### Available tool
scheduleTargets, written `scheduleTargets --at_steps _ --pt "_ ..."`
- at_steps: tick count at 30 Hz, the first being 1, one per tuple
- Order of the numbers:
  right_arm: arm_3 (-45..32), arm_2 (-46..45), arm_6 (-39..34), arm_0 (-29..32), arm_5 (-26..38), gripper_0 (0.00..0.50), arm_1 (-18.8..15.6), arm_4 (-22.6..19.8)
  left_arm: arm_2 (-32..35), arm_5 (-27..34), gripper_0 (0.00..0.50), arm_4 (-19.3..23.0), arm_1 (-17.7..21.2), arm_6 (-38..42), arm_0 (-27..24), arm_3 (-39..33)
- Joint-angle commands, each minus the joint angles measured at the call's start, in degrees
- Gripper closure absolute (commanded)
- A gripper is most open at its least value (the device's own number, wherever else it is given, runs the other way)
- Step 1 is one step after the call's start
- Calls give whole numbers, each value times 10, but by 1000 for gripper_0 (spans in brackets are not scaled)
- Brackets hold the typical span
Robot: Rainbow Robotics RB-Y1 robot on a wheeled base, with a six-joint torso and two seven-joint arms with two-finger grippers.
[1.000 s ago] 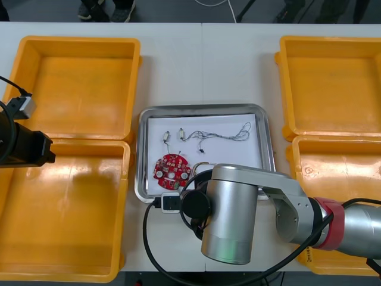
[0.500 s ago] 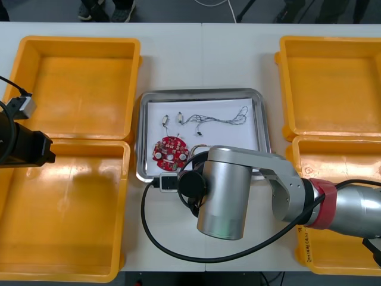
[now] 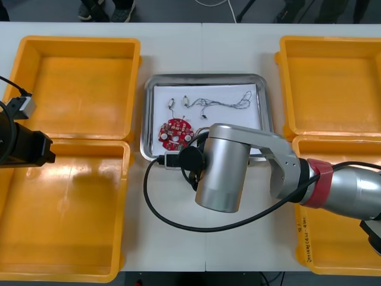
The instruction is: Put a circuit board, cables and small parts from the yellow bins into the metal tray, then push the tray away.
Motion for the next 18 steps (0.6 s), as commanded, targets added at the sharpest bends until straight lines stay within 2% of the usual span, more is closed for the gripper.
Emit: scheduleTargets --at_steps 1,9,18 --pt "37 -38 4 -36 -21 500 3 -38 18 5 0 -1 21 -59 7 -18" --pt "84 -37 11 -71 -54 500 3 -54 18 5 0 -1 21 -59 7 -18" --pt "110 -37 20 -84 -97 500 4 -47 18 5 0 -1 21 -59 7 -18"
